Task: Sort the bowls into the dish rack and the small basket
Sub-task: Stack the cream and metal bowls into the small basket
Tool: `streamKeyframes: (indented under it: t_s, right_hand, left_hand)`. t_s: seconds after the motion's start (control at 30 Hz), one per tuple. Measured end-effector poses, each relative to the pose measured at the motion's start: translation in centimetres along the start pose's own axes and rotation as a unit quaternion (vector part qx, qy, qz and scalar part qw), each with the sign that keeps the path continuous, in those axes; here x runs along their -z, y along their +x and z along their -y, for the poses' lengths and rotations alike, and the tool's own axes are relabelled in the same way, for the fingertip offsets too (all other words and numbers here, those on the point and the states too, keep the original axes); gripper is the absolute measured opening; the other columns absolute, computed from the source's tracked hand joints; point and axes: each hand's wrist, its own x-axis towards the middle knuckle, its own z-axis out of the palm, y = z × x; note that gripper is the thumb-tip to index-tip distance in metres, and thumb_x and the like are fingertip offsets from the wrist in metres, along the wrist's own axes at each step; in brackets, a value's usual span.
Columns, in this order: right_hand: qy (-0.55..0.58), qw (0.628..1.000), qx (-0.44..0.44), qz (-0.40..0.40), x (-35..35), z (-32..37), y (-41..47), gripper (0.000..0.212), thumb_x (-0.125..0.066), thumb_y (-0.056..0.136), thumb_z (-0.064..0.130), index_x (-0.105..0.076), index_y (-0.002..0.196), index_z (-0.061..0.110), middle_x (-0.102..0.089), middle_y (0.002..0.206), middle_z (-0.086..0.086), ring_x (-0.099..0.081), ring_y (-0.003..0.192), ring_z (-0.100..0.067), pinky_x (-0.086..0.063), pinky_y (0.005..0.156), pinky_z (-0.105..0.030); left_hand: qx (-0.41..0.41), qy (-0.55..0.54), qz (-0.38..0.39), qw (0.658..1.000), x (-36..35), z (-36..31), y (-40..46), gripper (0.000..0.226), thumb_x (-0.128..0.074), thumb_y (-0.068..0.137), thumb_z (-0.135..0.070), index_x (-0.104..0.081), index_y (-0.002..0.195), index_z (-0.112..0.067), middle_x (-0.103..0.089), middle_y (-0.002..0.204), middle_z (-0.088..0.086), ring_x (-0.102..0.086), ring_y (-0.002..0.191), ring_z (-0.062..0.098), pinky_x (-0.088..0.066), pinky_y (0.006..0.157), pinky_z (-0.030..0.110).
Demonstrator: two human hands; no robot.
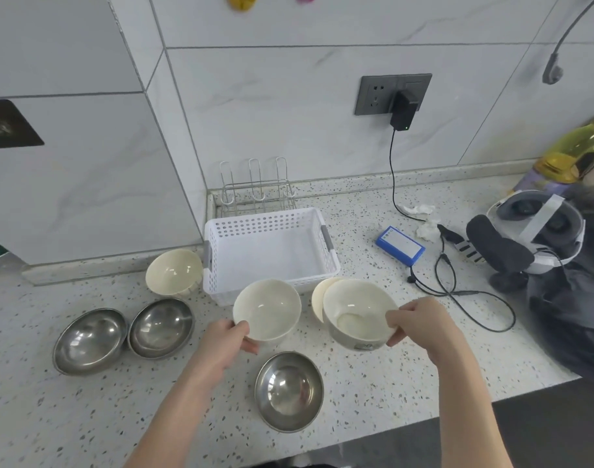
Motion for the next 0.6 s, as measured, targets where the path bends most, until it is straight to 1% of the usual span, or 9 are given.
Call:
streamKeyframes:
  t_s: [0.1,0.17,0.23,0.3,0.37,0.4,0.47,0.53,0.6]
  right_hand:
    - [0.055,0.998,0.044,-0.005,-0.8,1.7,0.6,0.015,-0.056,0.069,0.005,-0.05,0.055,0.006,-0.07,0.055,-0.013,-0.017,0.051,-0.017,-0.028,0.054,-0.027]
    - [0.088,0.994,0.062,-0.015,-1.6,2.9,1.4,0.022,-0.057,0.07,0.005,-0.048,0.05,0.008,-0.07,0.056,-0.013,-0.017,0.048,-0.016,-0.022,0.046,-0.025]
    - [0.103,0.992,0.069,-0.025,-2.5,4.2,2.4,0.019,-0.058,0.07,0.006,-0.058,0.052,0.004,-0.07,0.055,-0.012,-0.023,0.047,-0.015,-0.026,0.046,-0.026]
    - [0.102,0.991,0.077,-0.033,-3.6,5.6,3.5,0.016,-0.058,0.07,0.009,-0.067,0.06,-0.001,-0.07,0.055,-0.009,-0.032,0.051,-0.015,-0.033,0.053,-0.028]
    - [0.093,0.991,0.09,-0.036,-4.8,7.0,4.6,0.018,-0.058,0.068,0.012,-0.068,0.055,0.005,-0.07,0.054,-0.005,-0.036,0.052,-0.015,-0.037,0.056,-0.029]
    - [0.088,0.991,0.099,-0.035,-5.4,7.6,5.2,0.022,-0.057,0.067,0.013,-0.066,0.047,0.011,-0.07,0.054,-0.004,-0.036,0.049,-0.013,-0.037,0.054,-0.027]
    - [0.084,0.989,0.117,-0.032,-6.8,8.9,6.4,0.032,-0.057,0.067,0.013,-0.058,0.035,0.015,-0.07,0.054,-0.002,-0.034,0.039,-0.008,-0.034,0.049,-0.025]
    - [0.082,0.988,0.13,-0.03,-8.4,10.2,7.6,0.035,-0.058,0.068,0.012,-0.051,0.034,0.016,-0.07,0.053,-0.001,-0.031,0.031,-0.004,-0.031,0.046,-0.024]
    - [0.078,0.988,0.134,-0.023,-10.2,11.3,8.8,0.036,-0.058,0.069,0.011,-0.047,0.036,0.019,-0.069,0.052,-0.001,-0.031,0.03,-0.004,-0.029,0.045,-0.023]
  left_hand:
    - [-0.007,-0.02,-0.005,1.0,1.1,-1.0,-0.2,0.015,-0.05,0.092,-0.012,-0.064,0.096,-0.013,-0.077,0.07,0.007,-0.032,0.038,0.007,-0.024,0.041,0.021]
    - [-0.011,-0.062,-0.008,0.998,2.0,-1.4,-0.2,0.016,-0.05,0.092,-0.011,-0.064,0.098,-0.011,-0.077,0.071,0.009,-0.028,0.04,0.008,-0.022,0.04,0.02]
    - [-0.017,-0.085,-0.021,0.996,2.8,-1.9,-0.1,0.016,-0.049,0.092,-0.01,-0.064,0.097,-0.011,-0.076,0.072,0.01,-0.027,0.039,0.007,-0.021,0.039,0.02]
    - [-0.025,-0.088,-0.047,0.995,3.6,-2.1,0.3,0.016,-0.048,0.091,-0.01,-0.064,0.096,-0.013,-0.076,0.07,0.009,-0.027,0.039,0.008,-0.022,0.04,0.021]
    - [-0.027,-0.092,-0.075,0.993,4.4,-2.3,0.7,0.016,-0.048,0.091,-0.01,-0.064,0.096,-0.014,-0.076,0.069,0.009,-0.028,0.039,0.008,-0.021,0.039,0.021]
    - [-0.026,-0.098,-0.085,0.991,4.8,-2.3,0.9,0.017,-0.048,0.092,-0.01,-0.064,0.096,-0.013,-0.076,0.069,0.01,-0.027,0.037,0.007,-0.021,0.037,0.02]
    - [-0.02,-0.12,-0.102,0.987,5.6,-2.3,1.2,0.016,-0.048,0.092,-0.009,-0.064,0.096,-0.01,-0.076,0.07,0.011,-0.025,0.033,0.005,-0.02,0.033,0.018]
    - [-0.008,-0.14,-0.116,0.983,6.2,-2.2,1.6,0.016,-0.048,0.093,-0.009,-0.063,0.097,-0.008,-0.076,0.071,0.012,-0.022,0.033,0.006,-0.019,0.032,0.017]
    - [0.008,-0.152,-0.125,0.98,6.7,-2.2,2.0,0.015,-0.047,0.095,-0.01,-0.062,0.097,-0.008,-0.076,0.072,0.012,-0.021,0.035,0.007,-0.018,0.033,0.017]
